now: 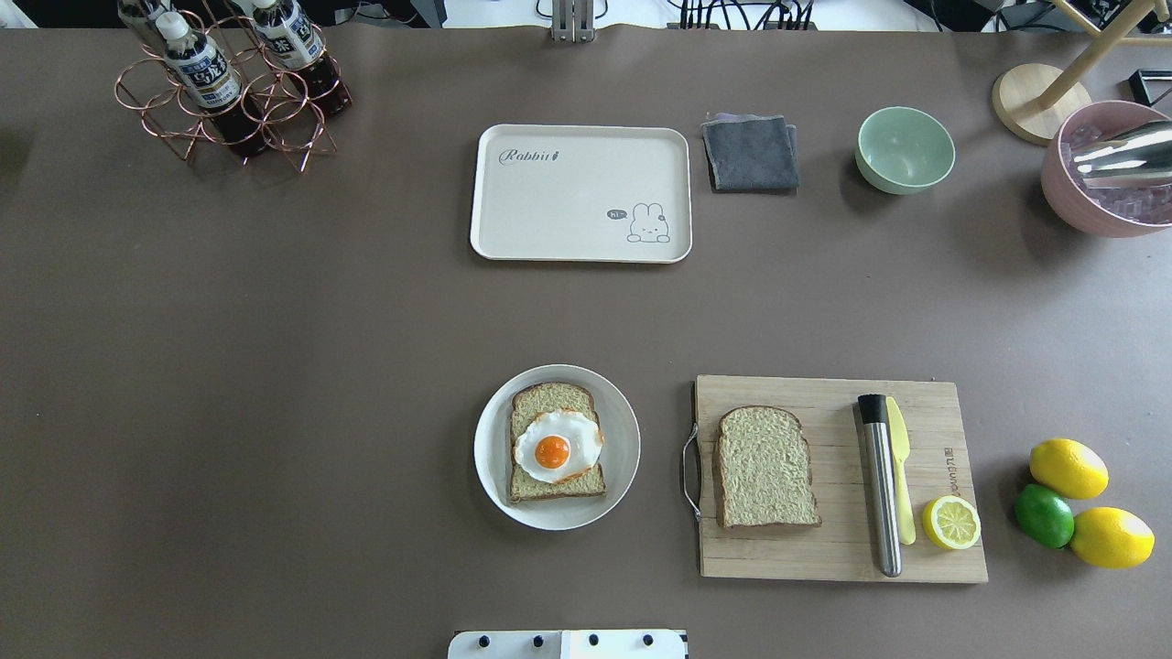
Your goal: Make sandwich and place on tray
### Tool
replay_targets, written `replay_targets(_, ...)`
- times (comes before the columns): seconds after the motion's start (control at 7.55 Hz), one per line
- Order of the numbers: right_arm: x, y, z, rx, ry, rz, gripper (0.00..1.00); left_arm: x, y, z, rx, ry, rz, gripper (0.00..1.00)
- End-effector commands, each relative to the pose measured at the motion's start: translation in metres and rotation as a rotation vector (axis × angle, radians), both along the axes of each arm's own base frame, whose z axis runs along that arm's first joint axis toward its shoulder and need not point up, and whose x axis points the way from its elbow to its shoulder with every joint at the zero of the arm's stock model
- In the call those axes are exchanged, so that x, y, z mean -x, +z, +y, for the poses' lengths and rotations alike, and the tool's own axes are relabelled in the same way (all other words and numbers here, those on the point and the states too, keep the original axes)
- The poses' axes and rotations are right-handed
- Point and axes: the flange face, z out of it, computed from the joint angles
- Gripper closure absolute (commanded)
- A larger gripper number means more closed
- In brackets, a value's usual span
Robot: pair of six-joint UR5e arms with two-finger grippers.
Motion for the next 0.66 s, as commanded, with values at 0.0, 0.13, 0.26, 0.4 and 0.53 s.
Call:
replay_targets(0.0,-0.0002,-0.0007,-0.0001,-0.001,0.001,0.0,0.0,-0.0012,0.0002,0.0007,0.0,0.002,0.0,0.02)
replay_targets(0.13,-0.0004,0.0009,0.0,0.001,0.0,0.002,0.0,-0.0012,-0.0015,-0.0002,-0.014,0.001,0.001,0.02)
replay_targets(0.26,-0.0004,0.0038,0.0016,0.003,-0.004,0.001,0.0,-0.0011,0.0004,0.0017,-0.014,0.004,0.001,0.02)
replay_targets(0.4,-0.0004,0.0058,0.0039,0.006,-0.005,0.0,0.0,-0.0018,0.0027,0.0024,-0.01,0.005,0.0,0.02)
replay_targets(0.53,-0.0004,0.0076,0.0041,0.011,-0.005,0.0,0.0,-0.0018,0.0037,0.0025,-0.006,0.004,0.0,0.02)
